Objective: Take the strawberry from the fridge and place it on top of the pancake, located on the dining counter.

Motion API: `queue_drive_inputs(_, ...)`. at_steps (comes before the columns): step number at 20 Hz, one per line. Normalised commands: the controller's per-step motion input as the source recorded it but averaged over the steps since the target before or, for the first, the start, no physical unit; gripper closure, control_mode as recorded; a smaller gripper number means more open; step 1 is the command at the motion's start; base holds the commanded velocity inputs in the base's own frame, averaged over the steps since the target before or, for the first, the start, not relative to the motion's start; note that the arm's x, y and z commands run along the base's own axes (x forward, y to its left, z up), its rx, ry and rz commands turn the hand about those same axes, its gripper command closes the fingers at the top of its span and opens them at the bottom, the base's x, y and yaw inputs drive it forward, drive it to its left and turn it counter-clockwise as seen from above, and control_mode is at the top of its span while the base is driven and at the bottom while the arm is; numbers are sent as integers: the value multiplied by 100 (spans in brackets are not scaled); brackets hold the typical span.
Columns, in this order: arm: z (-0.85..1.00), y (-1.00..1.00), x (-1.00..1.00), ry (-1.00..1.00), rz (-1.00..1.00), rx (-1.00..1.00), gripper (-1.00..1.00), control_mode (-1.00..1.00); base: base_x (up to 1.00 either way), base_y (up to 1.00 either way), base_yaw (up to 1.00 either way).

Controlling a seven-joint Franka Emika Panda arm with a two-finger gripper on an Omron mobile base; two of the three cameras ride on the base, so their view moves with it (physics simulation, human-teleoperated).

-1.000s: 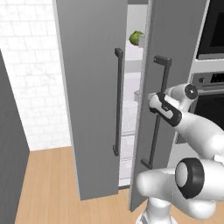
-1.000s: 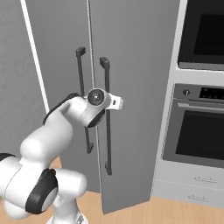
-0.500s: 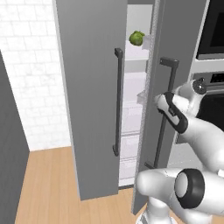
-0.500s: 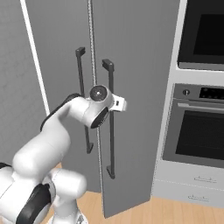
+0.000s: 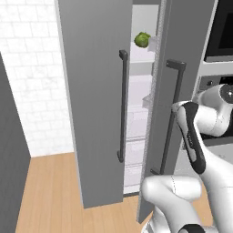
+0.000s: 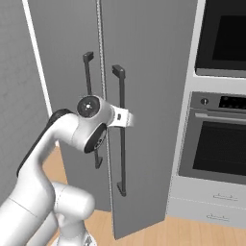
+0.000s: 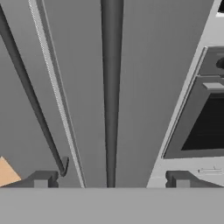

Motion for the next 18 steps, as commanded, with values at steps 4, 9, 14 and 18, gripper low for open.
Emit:
queue_drive_inputs(4, 67, 46, -40, 11, -3, -10, -100, -100, 0, 0, 0)
queue_drive_inputs(9, 23, 99, 0, 23, 0, -19, -100, -100, 0, 0, 0)
queue_drive_inputs(14, 0, 98, 17, 25, 0, -22, -100, -100, 0, 0, 0)
queue_drive_inputs(18, 0, 73, 52, 22, -1, -19, -100, -100, 0, 0, 0)
